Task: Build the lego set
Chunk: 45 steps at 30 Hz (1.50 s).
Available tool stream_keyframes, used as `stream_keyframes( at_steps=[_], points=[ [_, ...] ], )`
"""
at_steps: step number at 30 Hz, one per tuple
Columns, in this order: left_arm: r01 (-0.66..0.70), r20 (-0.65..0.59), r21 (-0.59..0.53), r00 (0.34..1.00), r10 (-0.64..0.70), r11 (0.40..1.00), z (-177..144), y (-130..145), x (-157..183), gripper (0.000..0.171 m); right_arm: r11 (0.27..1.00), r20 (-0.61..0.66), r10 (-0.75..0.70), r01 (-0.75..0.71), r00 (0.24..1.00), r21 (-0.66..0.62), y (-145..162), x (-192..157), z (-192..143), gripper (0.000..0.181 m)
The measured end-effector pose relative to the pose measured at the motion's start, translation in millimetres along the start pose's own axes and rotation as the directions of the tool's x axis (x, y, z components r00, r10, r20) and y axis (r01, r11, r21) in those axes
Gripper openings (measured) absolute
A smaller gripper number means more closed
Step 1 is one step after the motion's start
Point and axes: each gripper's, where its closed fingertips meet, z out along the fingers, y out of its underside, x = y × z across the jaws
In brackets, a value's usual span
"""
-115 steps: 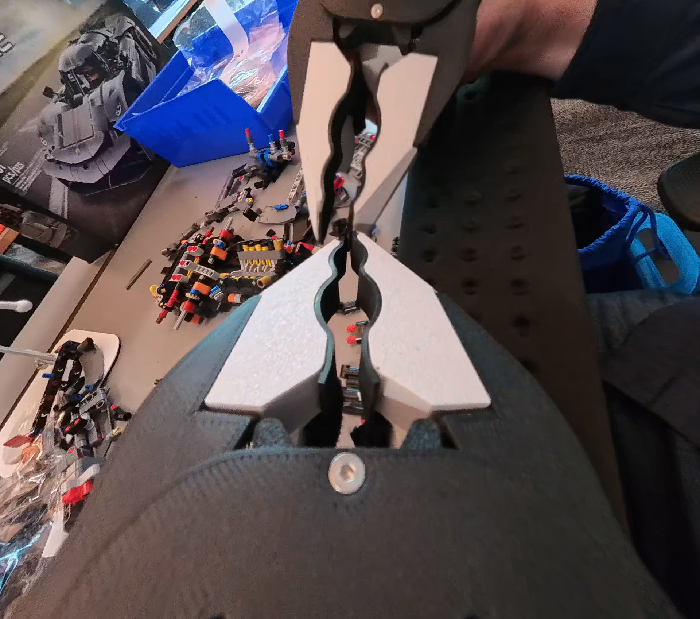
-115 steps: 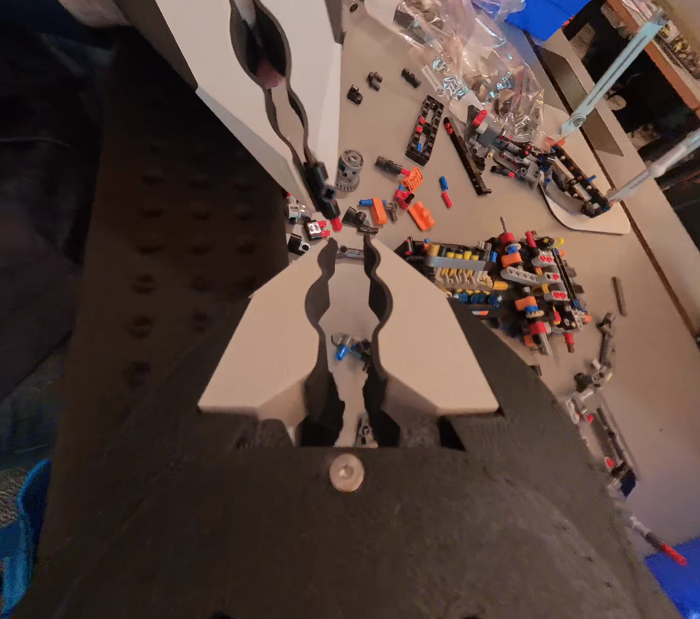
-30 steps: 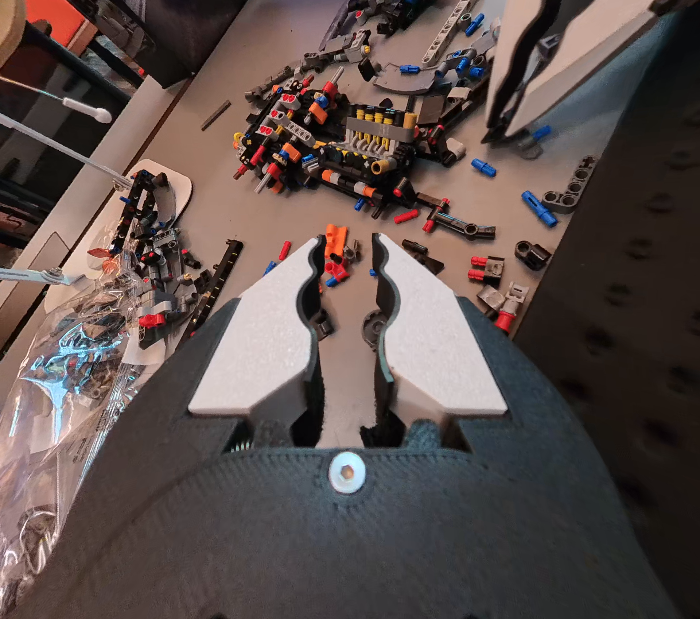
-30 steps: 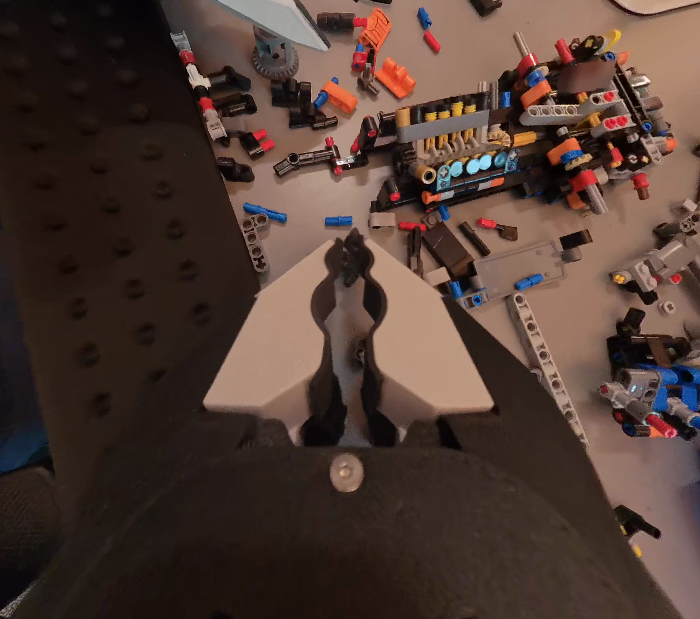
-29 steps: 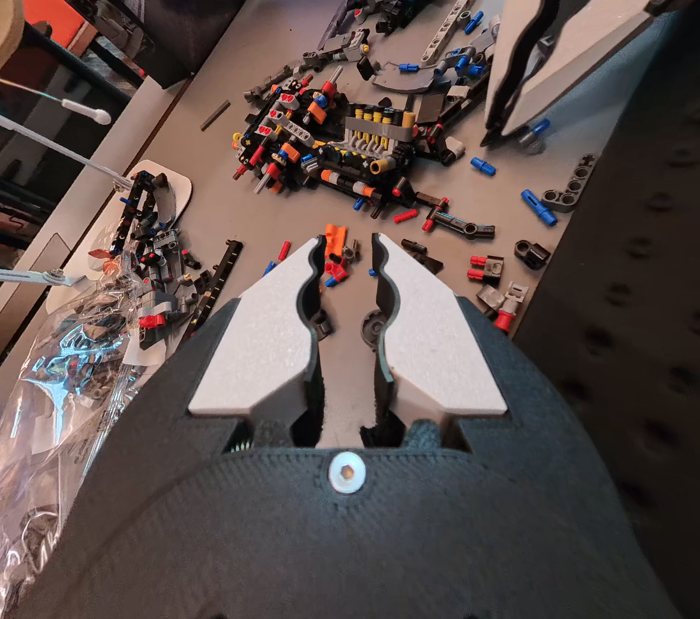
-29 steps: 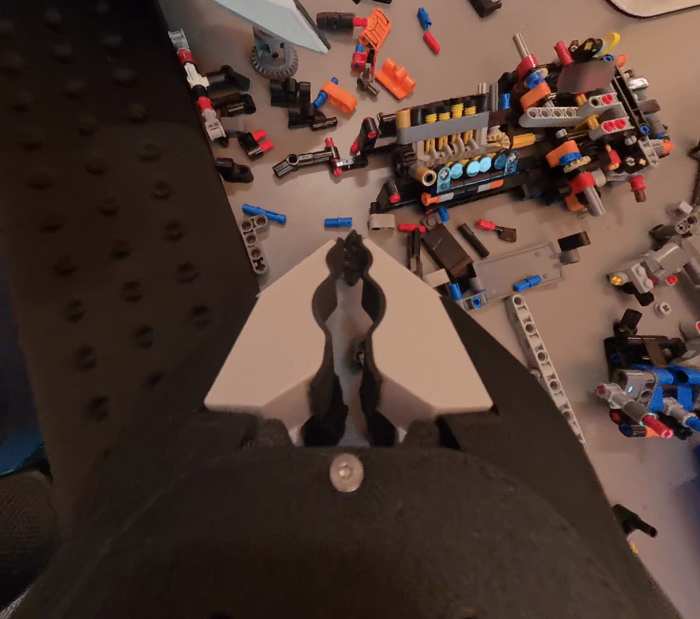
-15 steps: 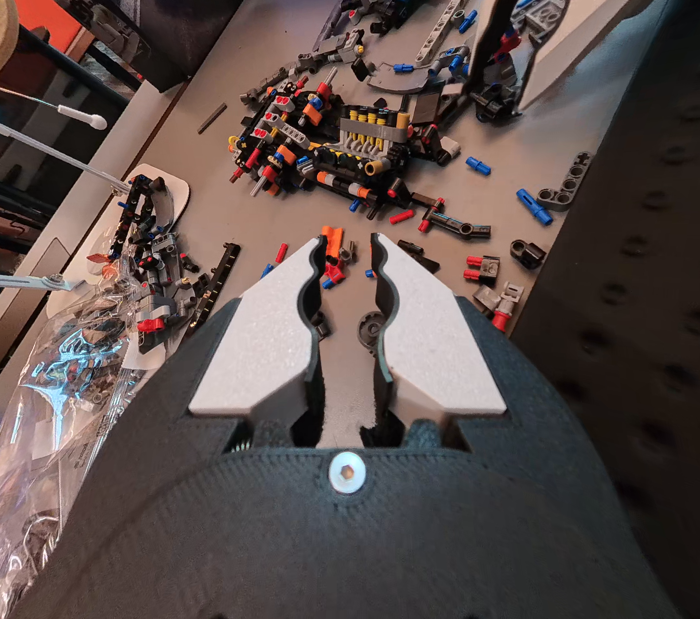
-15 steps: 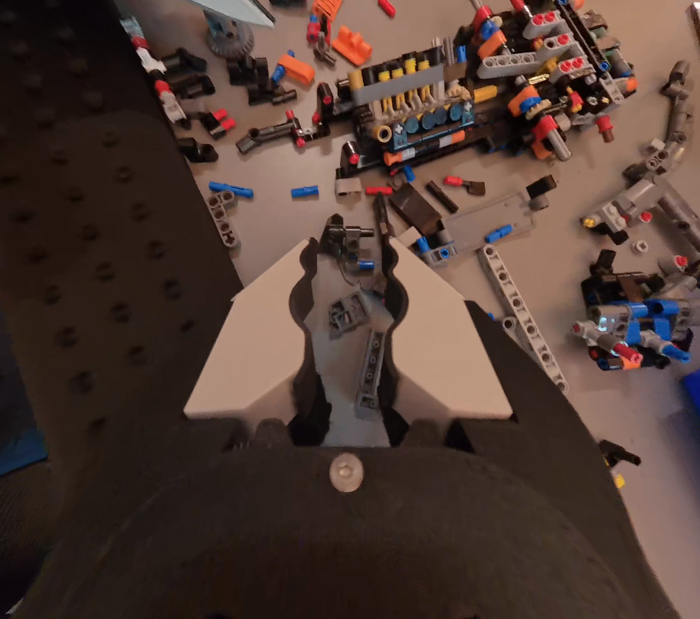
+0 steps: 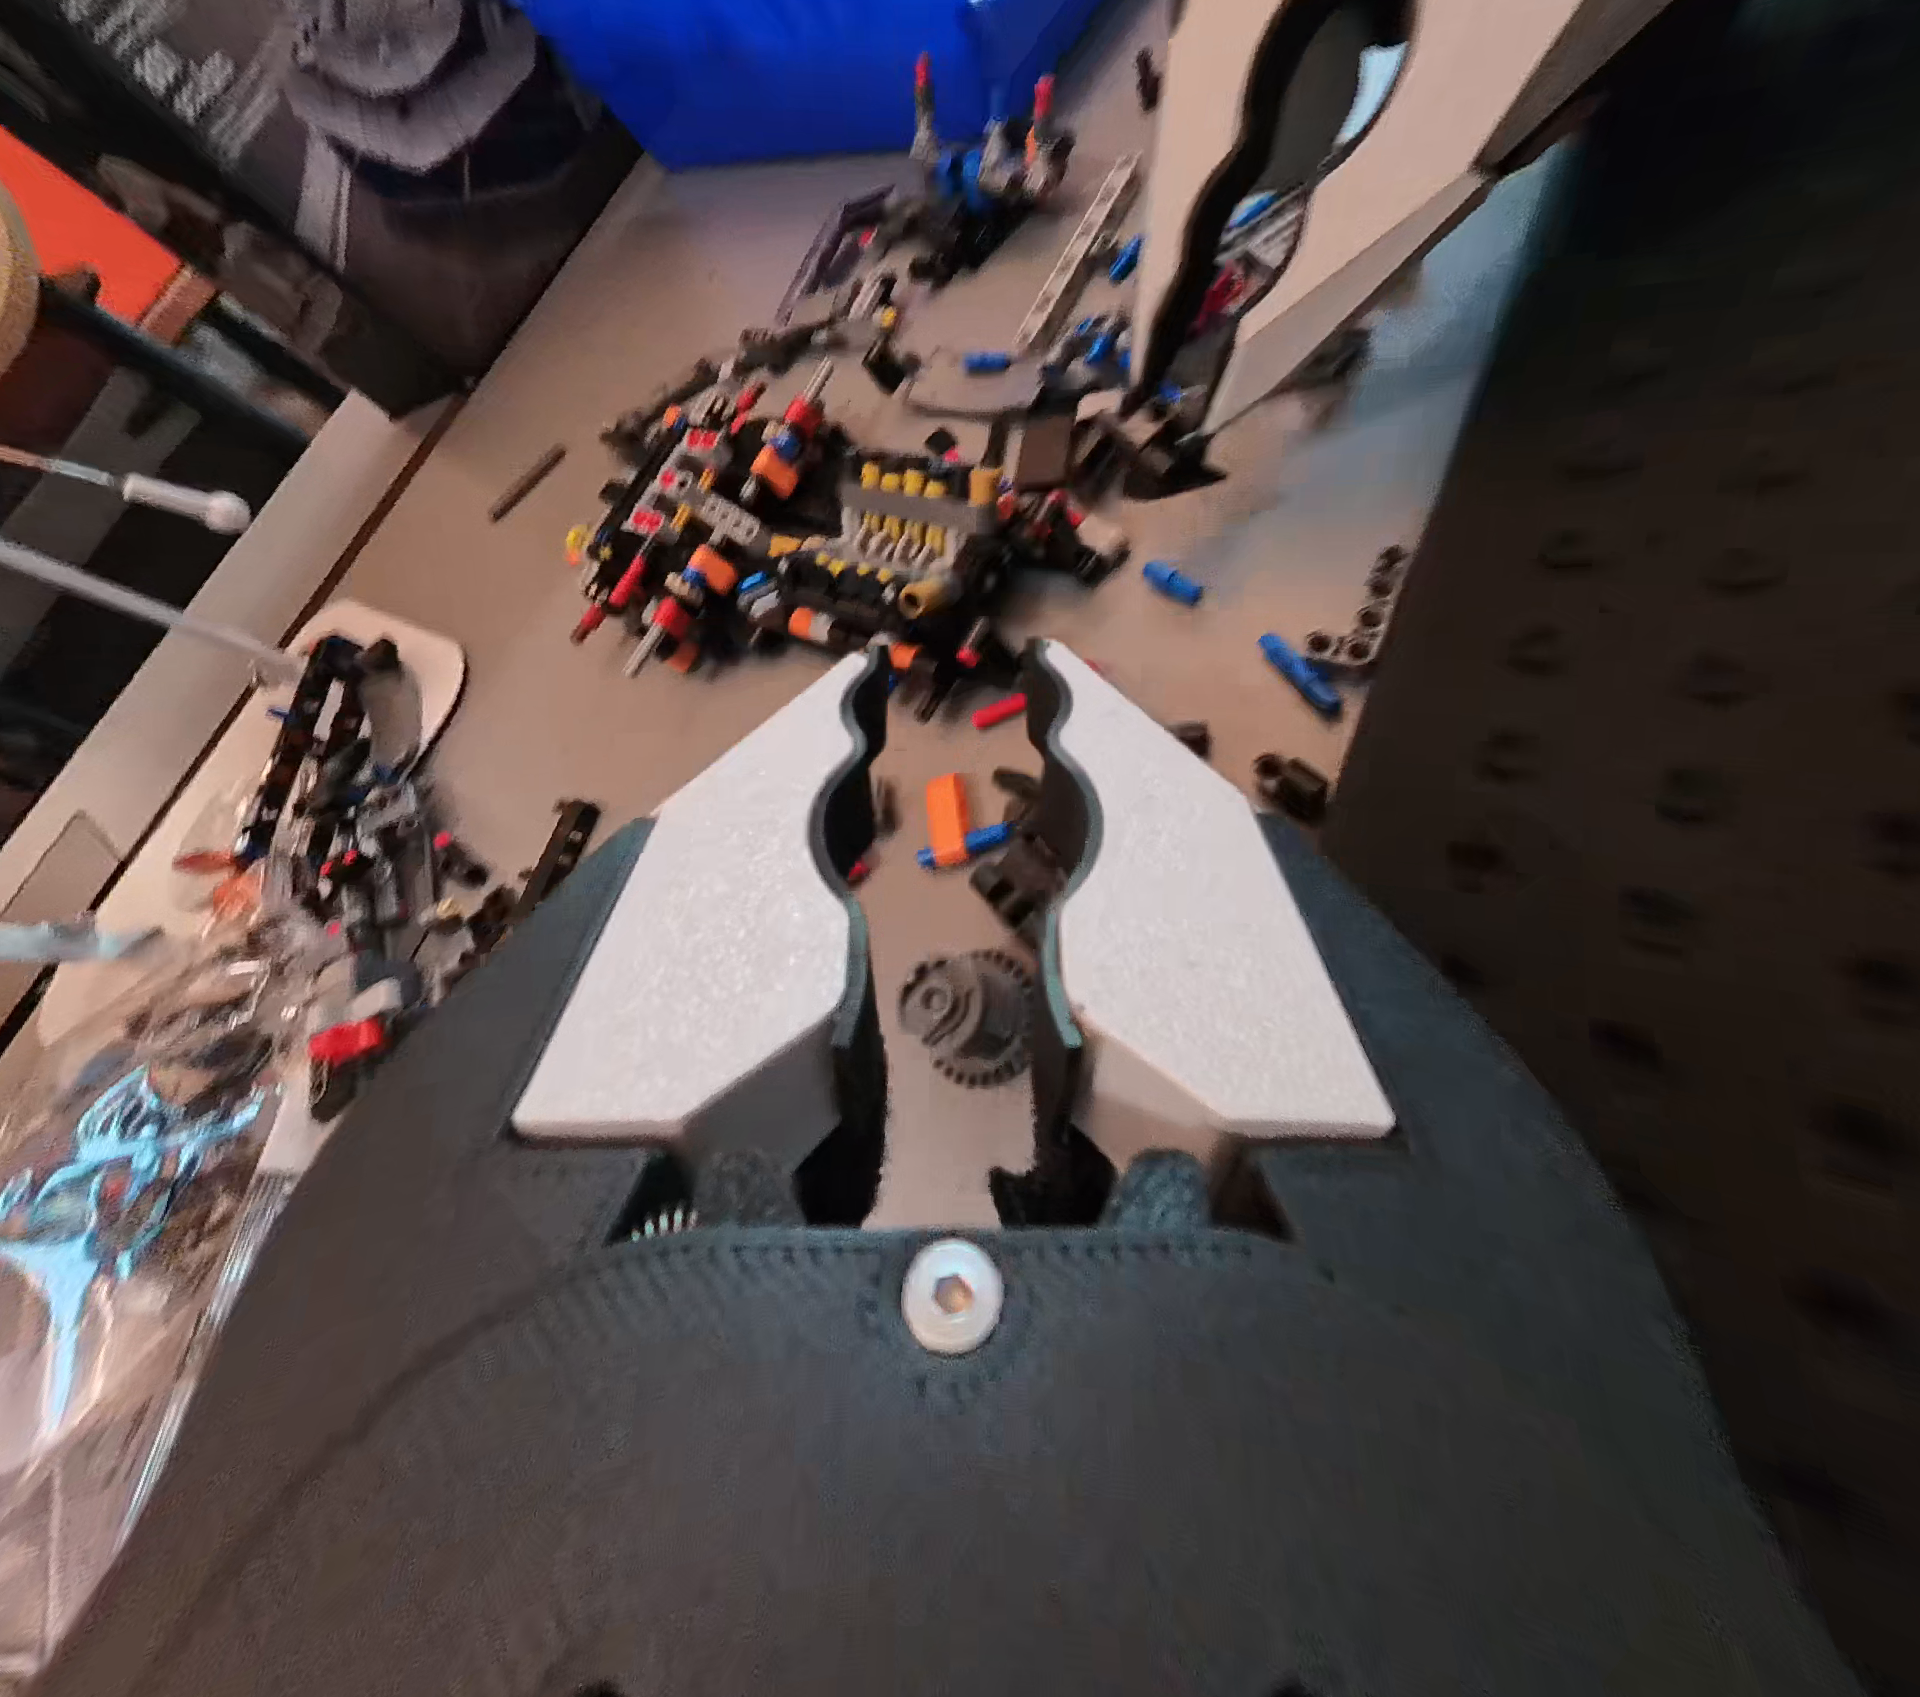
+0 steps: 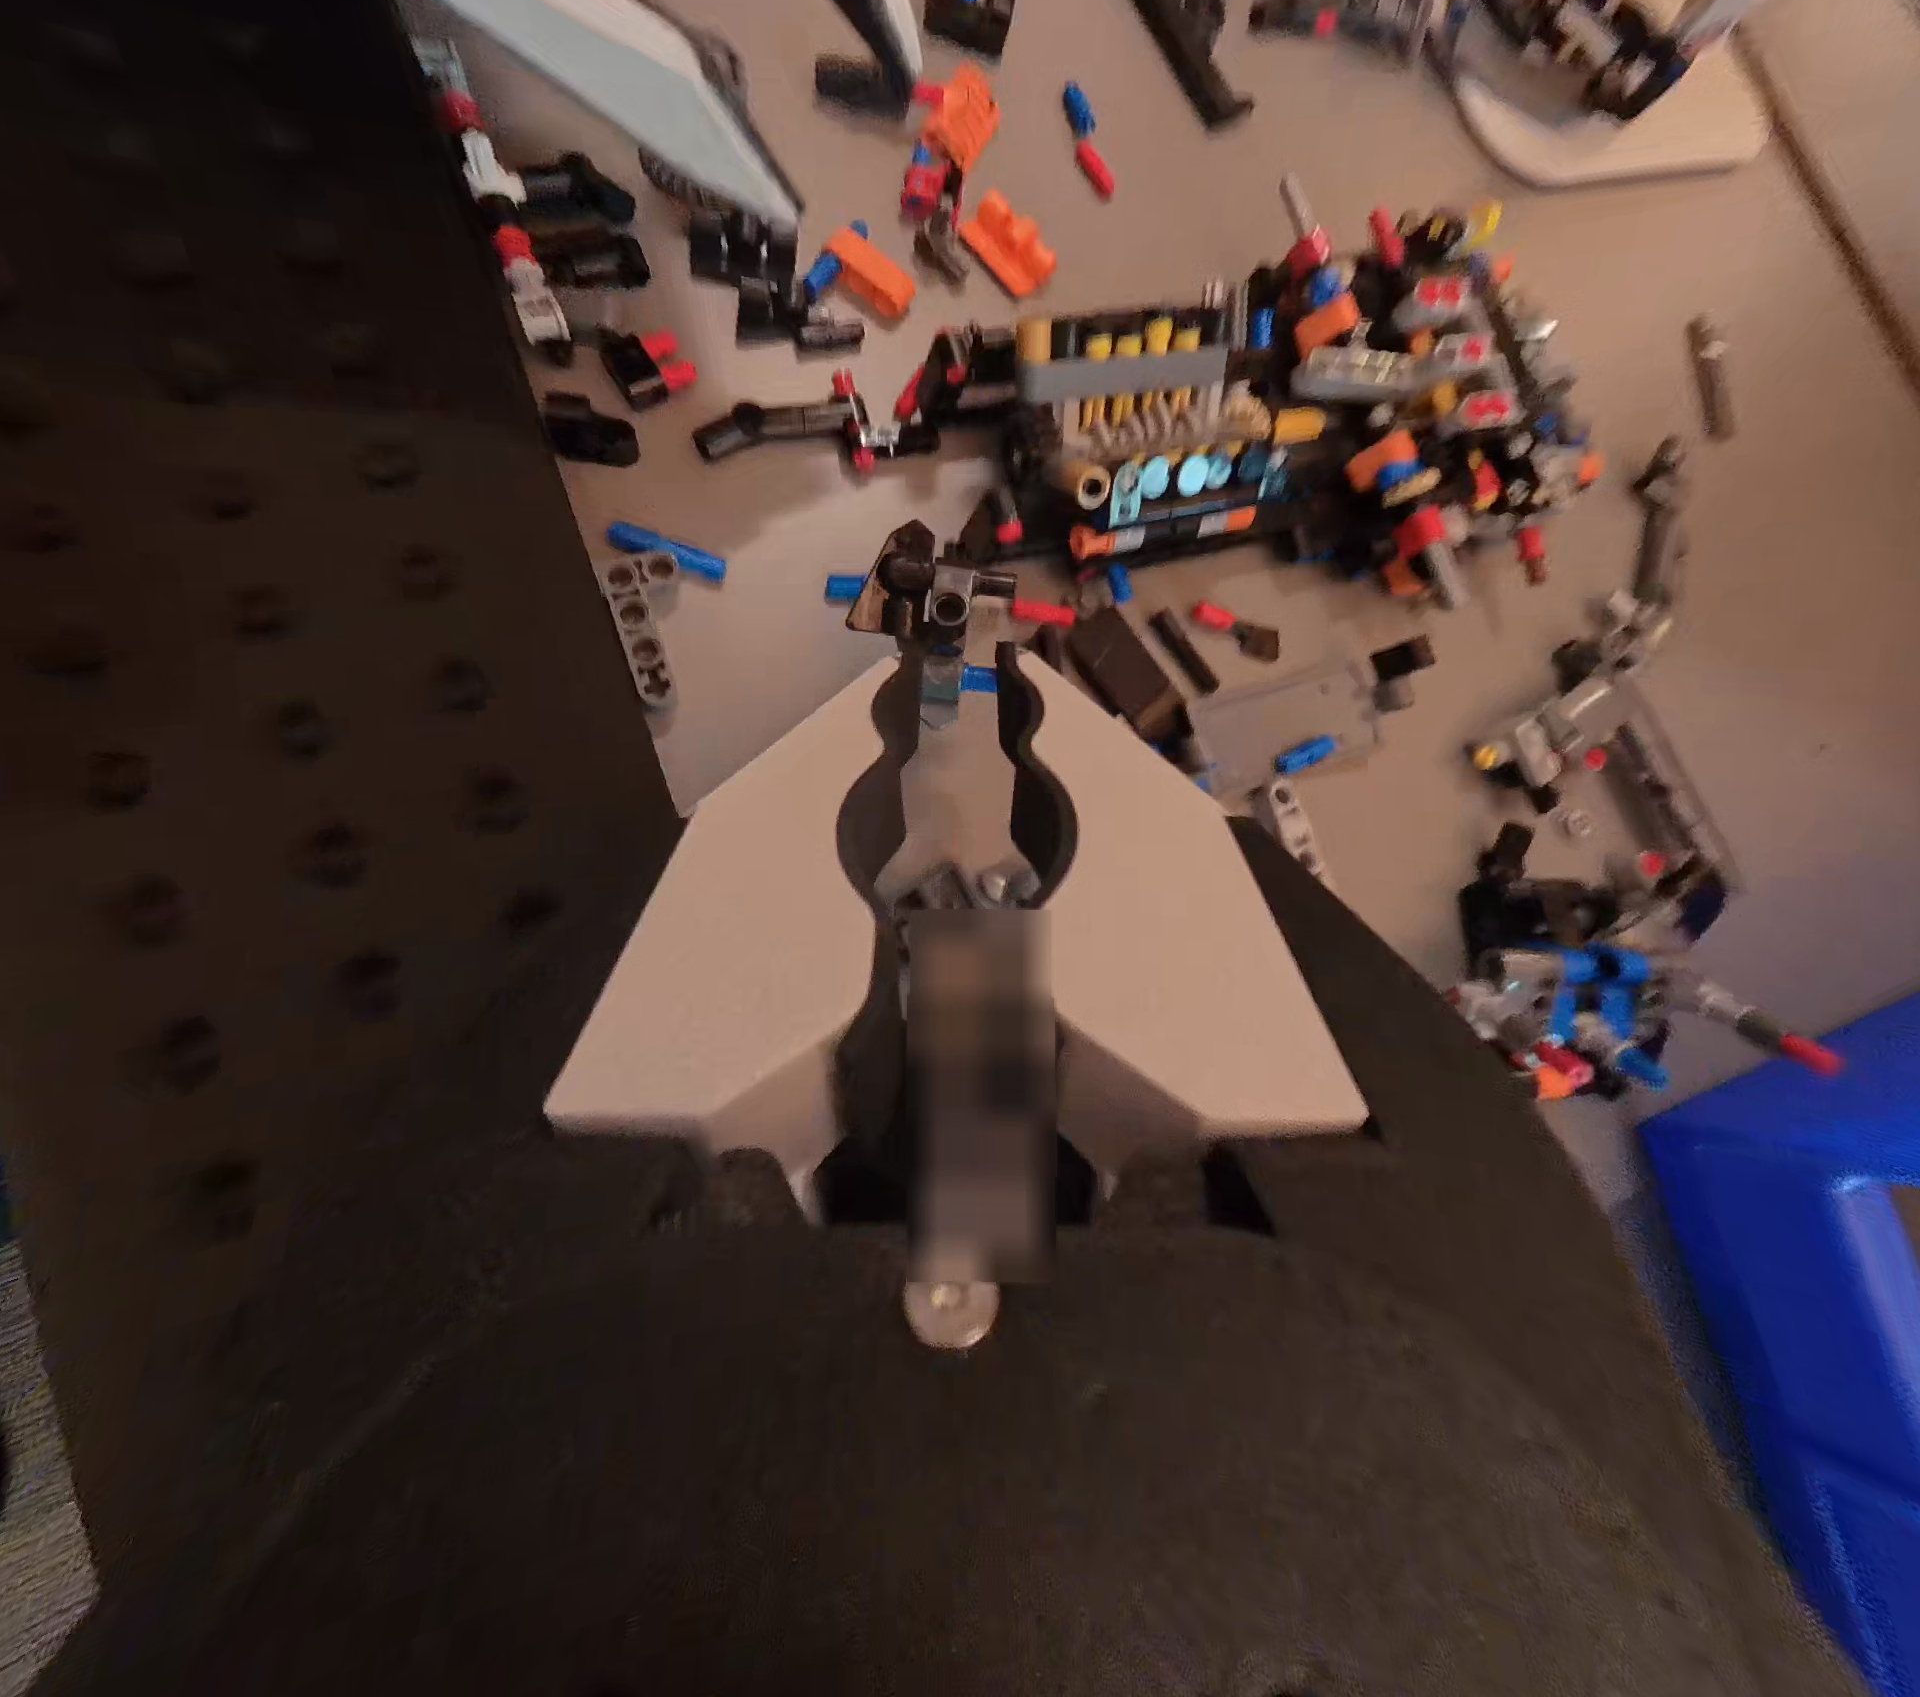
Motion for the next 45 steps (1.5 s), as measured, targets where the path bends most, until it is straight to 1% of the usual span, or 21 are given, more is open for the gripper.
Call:
stream_keyframes(
  at_steps=[2,5,9,11,14,17,21,26,29,30,31,32,33,34,35,36,38,40,43,45],
  points=[
    [-0.026,-0.036,0.030,0.999,0.027,0.999,1,-9,12,0.026,0.996,-0.019,-0.054,0.055,0.998,0.067,-16,-4,-4,0.013],
    [-0.058,-0.065,0.037,0.996,0.060,0.998,6,-15,23,0.027,0.986,-0.042,-0.101,0.105,0.994,0.130,-34,-8,-8,0.013],
    [-0.076,-0.073,0.058,0.994,0.081,0.995,6,-22,30,0.027,0.983,-0.051,-0.127,0.133,0.991,0.129,-41,-14,-2,0.013],
    [-0.091,-0.062,0.043,0.994,0.093,0.995,8,-20,30,0.029,0.986,-0.060,-0.098,0.105,0.993,0.129,-43,-11,0,0.013],
    [-0.119,-0.021,0.019,0.993,0.119,0.993,11,-19,28,0.029,0.984,-0.039,-0.086,0.091,0.996,0.156,-50,-16,1,0.013],
    [-0.126,0.023,-0.007,0.992,0.126,0.992,13,-18,23,0.024,0.985,-0.061,-0.081,0.090,0.995,0.146,-51,-14,4,0.013],
    [-0.123,0.069,-0.021,0.990,0.124,0.992,12,-18,17,0.023,0.986,-0.058,-0.004,0.014,0.998,0.169,-55,-9,5,0.013],
    [-0.142,0.123,-0.054,0.981,0.148,0.988,13,-17,11,0.023,0.986,-0.070,0.061,-0.049,0.996,0.157,-55,-4,9,0.012],
    [-0.124,0.122,-0.058,0.984,0.130,0.991,13,-15,8,0.023,0.982,-0.073,0.112,-0.099,0.991,0.161,-55,-2,11,0.012],
    [-0.105,0.116,-0.050,0.987,0.110,0.993,12,-15,7,0.023,0.982,-0.113,0.123,-0.105,0.986,0.154,-54,4,10,0.011],
    [-0.092,0.092,-0.061,0.991,0.097,0.994,11,-11,9,0.003,0.986,-0.177,0.123,-0.100,0.976,0.134,-49,13,8,0.000],
    [-0.075,0.066,-0.021,0.995,0.076,0.997,9,-16,12,0.001,0.986,-0.171,0.115,-0.092,0.978,0.137,-49,14,7,0.000],
    [-0.064,0.071,0.008,0.995,0.063,0.998,6,-21,11,0.000,0.976,-0.101,0.121,-0.100,0.987,0.195,-57,5,4,0.000],
    [-0.068,0.098,0.012,0.993,0.067,0.998,5,-21,6,0.000,0.960,-0.051,0.131,-0.114,0.990,0.254,-66,-1,0,0.000],
    [-0.062,0.080,-0.003,0.995,0.062,0.998,8,-18,7,0.000,0.961,-0.051,0.130,-0.113,0.990,0.252,-68,-2,0,0.000],
    [-0.056,0.064,-0.022,0.996,0.057,0.998,12,-14,9,0.000,0.971,-0.061,0.118,-0.102,0.991,0.217,-63,-1,4,0.000],
    [-0.068,0.073,-0.033,0.995,0.071,0.997,12,-13,8,0.000,0.978,-0.067,0.125,-0.111,0.990,0.179,-53,1,11,0.000],
    [-0.053,0.070,-0.074,0.996,0.058,0.996,14,-4,6,0.000,0.976,-0.080,0.133,-0.117,0.988,0.182,-52,5,8,0.000],
    [-0.018,0.095,-0.076,0.995,0.025,0.997,10,1,-6,0.000,0.976,-0.049,0.140,-0.129,0.989,0.177,-47,4,9,0.000],
    [0.015,0.107,-0.051,0.994,-0.009,0.999,3,3,-16,0.000,0.978,-0.013,0.144,-0.140,0.990,0.155,-42,0,13,0.001]
  ],
)
